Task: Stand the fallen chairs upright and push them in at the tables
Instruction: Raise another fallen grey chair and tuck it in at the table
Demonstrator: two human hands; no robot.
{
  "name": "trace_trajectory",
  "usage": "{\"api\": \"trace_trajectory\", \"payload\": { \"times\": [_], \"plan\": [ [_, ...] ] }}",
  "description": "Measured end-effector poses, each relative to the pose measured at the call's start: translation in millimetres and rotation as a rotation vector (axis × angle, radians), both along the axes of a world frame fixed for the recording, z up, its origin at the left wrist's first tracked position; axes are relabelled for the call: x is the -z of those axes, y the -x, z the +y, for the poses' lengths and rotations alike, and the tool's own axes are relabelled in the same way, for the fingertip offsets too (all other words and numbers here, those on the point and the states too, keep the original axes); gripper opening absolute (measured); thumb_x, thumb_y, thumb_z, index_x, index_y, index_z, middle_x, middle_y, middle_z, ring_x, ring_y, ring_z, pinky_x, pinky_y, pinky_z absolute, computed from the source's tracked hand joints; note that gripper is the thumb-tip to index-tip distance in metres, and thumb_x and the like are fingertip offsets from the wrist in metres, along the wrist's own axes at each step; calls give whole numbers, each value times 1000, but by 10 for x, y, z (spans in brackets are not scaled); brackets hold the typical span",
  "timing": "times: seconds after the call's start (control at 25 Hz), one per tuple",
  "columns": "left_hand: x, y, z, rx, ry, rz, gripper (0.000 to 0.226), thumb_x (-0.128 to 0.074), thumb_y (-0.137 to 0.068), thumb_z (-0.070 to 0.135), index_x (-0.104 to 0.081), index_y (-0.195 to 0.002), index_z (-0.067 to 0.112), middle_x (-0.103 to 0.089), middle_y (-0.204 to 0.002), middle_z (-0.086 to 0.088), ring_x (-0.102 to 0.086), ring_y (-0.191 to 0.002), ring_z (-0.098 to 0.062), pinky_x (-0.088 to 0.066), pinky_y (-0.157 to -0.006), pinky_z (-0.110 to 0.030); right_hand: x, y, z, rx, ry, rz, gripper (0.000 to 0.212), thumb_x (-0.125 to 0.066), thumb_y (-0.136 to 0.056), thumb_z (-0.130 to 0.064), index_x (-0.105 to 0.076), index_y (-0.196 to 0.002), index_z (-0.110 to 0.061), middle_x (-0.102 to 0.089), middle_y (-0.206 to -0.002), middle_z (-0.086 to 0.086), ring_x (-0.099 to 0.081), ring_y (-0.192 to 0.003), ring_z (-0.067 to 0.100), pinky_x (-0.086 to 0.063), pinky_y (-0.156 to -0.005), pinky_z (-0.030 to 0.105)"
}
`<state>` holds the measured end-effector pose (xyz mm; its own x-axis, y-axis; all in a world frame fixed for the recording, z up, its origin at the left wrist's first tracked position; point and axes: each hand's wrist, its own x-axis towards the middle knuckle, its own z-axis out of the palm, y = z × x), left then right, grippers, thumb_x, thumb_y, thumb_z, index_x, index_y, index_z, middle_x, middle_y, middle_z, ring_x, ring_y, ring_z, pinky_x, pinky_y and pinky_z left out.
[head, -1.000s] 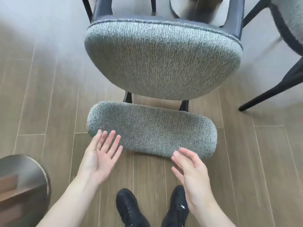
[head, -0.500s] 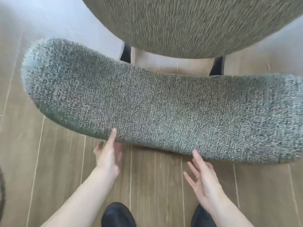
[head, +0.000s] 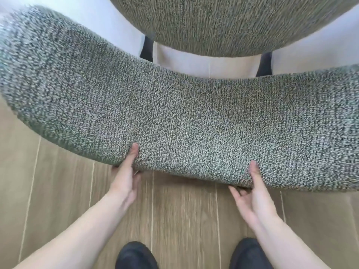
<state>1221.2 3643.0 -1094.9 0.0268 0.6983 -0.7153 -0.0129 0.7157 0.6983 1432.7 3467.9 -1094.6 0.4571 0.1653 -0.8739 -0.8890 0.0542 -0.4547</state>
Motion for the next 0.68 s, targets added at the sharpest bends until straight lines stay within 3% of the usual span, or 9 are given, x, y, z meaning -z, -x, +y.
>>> {"api": "trace_trajectory", "payload": {
  "times": [0.08,0.2,0.28,0.4,0.52,0.6,0.68],
  "plan": [
    [-262,7,-111,-23,-3,14,56,-78,-64,52,-53,-112,39,-66,-115,19,-66,-99,3,-52,-90,-29,-334,-90,-96,-42,38,-14,105,-80,-59,-46,-35,-150,-22,-38,-156,4,-34,-144,29,-38,-112,48],
    [-903,-32,-246,-40,7,75,52,-82,-61,47,-54,-104,38,-67,-105,16,-66,-95,-2,-52,-95,-34,-1029,-191,-225,-109,97,4,108,-81,-61,-48,-32,-152,-19,-35,-157,11,-37,-141,34,-41,-110,50],
    [-1399,-62,-289,-42,3,124,62,-84,-57,49,-55,-109,32,-67,-99,16,-65,-92,-2,-53,-90,-32,-1530,-226,-269,-131,140,9,109,-81,-61,-48,-30,-153,-17,-30,-159,14,-37,-140,37,-43,-107,51],
    [-2121,-102,-297,-46,-30,229,79,-83,-54,55,-57,-121,23,-66,-91,14,-67,-88,-9,-55,-65,-20,-2239,-269,-301,-170,210,-19,108,-81,-64,-48,-31,-151,-11,-34,-155,18,-44,-135,39,-47,-104,52],
    [-2914,-120,-271,-3,11,386,89,-79,-53,65,-64,-115,2,-70,-99,-3,-68,-96,-25,-46,-77,-29,-2992,-275,-334,-234,291,-27,110,-83,-64,-48,-30,-151,-6,-39,-150,25,-57,-119,39,-52,-97,52],
    [-3418,-149,-230,63,22,513,97,-73,-47,77,-66,-100,-4,-70,-85,-10,-64,-80,-24,-42,-77,-35,-3488,-303,-342,-274,357,-46,116,-85,-57,-53,-34,-145,3,-55,-127,33,-68,-96,35,-57,-89,50],
    [-3887,-195,-225,149,9,630,95,-65,-42,88,-64,-76,-1,-63,-67,-10,-56,-65,-22,-47,-72,-38,-3946,-354,-354,-334,410,-98,108,-84,-46,-61,-49,-115,15,-63,-99,28,-73,-79,34,-60,-79,49]
  ]
}}
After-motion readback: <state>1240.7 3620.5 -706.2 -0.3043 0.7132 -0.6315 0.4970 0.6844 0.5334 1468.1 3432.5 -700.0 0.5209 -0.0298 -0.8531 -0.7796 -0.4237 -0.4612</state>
